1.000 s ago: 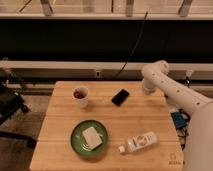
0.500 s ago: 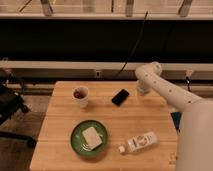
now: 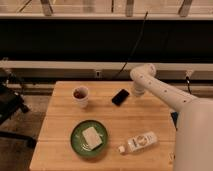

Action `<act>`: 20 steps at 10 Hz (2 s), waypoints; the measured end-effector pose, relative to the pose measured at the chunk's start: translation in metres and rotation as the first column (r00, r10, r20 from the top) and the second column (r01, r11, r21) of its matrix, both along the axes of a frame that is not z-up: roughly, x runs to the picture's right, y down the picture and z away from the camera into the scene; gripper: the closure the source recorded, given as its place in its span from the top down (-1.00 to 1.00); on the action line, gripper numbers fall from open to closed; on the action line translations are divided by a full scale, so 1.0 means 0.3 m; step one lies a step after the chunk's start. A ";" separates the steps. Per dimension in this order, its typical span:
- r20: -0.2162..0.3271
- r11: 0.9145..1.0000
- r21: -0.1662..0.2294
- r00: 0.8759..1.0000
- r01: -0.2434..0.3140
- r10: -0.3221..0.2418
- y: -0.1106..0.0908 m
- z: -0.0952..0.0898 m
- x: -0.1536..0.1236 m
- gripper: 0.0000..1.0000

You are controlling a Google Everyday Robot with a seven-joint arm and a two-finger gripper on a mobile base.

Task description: Push the eraser across the table

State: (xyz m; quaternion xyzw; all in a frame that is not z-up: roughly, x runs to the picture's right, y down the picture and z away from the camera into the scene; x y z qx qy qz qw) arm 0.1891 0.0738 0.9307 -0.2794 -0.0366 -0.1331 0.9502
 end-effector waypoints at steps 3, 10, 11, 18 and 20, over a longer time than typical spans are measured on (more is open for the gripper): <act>0.029 1.000 -0.002 0.999 0.031 -0.031 0.016 0.000 -0.059 -1.00; 0.093 0.991 0.012 0.987 0.134 -0.135 0.029 0.023 -0.297 -1.00; 0.103 0.989 0.014 0.984 0.145 -0.145 0.030 0.027 -0.327 -1.00; 0.146 0.973 0.056 0.962 0.223 -0.229 0.032 0.046 -0.525 -1.00; 0.150 0.970 0.067 0.959 0.233 -0.240 0.033 0.049 -0.539 -1.00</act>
